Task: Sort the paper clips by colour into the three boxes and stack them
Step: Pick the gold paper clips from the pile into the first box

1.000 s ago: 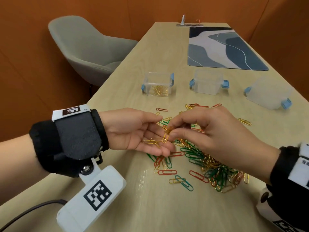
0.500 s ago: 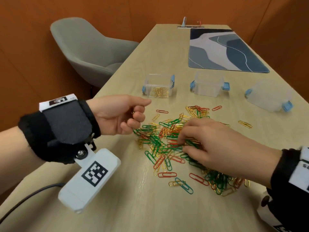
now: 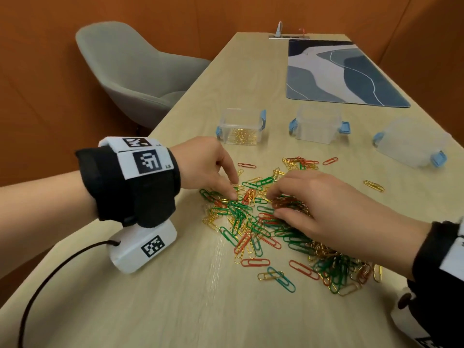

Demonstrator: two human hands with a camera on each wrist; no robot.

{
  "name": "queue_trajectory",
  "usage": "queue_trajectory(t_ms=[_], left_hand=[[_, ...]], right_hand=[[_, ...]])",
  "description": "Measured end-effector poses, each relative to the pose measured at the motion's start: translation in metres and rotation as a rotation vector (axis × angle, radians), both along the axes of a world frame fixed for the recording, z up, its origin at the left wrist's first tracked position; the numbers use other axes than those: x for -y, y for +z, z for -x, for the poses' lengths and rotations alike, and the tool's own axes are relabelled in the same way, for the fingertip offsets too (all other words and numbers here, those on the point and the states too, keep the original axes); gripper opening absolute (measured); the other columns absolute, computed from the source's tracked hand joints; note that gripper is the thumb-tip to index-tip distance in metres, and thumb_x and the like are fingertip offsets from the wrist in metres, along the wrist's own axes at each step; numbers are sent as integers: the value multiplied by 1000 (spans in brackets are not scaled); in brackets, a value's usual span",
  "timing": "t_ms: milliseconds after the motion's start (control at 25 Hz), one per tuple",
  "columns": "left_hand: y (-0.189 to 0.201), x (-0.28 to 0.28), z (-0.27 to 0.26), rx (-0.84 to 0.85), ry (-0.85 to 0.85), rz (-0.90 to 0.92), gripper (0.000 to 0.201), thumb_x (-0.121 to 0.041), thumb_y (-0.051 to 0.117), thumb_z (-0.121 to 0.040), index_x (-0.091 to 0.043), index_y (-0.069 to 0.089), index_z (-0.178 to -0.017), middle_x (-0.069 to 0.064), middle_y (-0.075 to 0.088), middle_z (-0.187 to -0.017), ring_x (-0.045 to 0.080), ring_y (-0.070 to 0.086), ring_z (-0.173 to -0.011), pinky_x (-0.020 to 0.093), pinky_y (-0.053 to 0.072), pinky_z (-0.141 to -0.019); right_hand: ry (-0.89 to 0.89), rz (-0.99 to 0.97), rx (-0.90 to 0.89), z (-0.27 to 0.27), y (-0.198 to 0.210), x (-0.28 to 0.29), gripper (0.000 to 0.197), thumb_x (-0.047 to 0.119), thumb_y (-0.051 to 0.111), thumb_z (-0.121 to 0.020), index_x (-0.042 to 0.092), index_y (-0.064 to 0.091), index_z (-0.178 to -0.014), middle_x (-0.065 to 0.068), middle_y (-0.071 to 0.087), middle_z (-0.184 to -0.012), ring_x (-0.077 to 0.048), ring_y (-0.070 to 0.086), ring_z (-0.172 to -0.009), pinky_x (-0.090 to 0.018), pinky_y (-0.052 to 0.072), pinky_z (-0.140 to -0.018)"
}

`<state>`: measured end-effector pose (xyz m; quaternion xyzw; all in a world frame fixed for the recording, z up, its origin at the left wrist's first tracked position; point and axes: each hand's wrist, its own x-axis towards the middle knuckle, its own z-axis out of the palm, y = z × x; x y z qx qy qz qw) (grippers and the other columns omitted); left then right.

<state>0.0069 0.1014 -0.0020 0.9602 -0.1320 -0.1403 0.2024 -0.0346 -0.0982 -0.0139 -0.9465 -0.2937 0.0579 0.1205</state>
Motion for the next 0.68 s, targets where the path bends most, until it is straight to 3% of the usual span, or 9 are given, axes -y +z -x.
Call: queue_trajectory(t_ms=[120,240,360,440,520,600,680], left_hand=[[-2,6,1,-32,-10,-39,21,-32,77,-71,-23,73,-89,-20,40,-31,-11,43,-43,7,32,-44],[-2,4,3,-92,21,-38,15,-36,76,-71,-26,71,-80,-22,46,-36,-6,46,-49,6,32,-46],[4,-6,2,-87,122,40,10,-39,74,-72,-30,71,-75,-20,60,-55,-2,51,-62,8,35,-55],[6,-14,5,-49,143,60,8,-37,73,-74,-30,72,-79,-18,57,-51,-2,49,-57,8,34,-53],[7,-17,12,-32,88,73,11,-35,75,-72,-31,72,-82,-13,43,-37,1,41,-43,11,29,-45],[5,-15,21,-60,-14,75,19,-35,79,-66,-31,73,-84,-8,33,-37,7,33,-40,15,26,-44],[2,-9,27,-63,-108,14,25,-36,81,-63,-33,73,-87,-10,42,-43,7,38,-46,15,30,-46]], right_hand=[[25,-11,2,-6,0,-7,39,39,48,-92,34,46,-132,17,48,-130,-7,40,-123,-28,34,-105],[84,37,-34,-9,-3,-12,40,37,47,-94,35,44,-134,17,46,-133,-9,38,-124,-28,32,-104],[80,65,-22,-10,-5,-10,29,33,49,-94,33,56,-122,11,54,-120,-13,45,-114,-31,40,-97],[37,29,-17,-9,-4,-9,21,32,51,-93,30,62,-111,10,56,-109,-12,50,-106,-31,45,-91],[48,-9,-15,-7,-2,-10,22,40,51,-91,31,62,-108,12,56,-106,-10,50,-105,-30,44,-90],[111,-20,-63,-3,0,-13,31,49,53,-86,35,60,-114,15,55,-110,-5,46,-108,-27,40,-94],[173,13,-114,-1,0,-16,38,51,57,-83,36,58,-118,16,53,-114,-3,44,-110,-25,38,-96]])
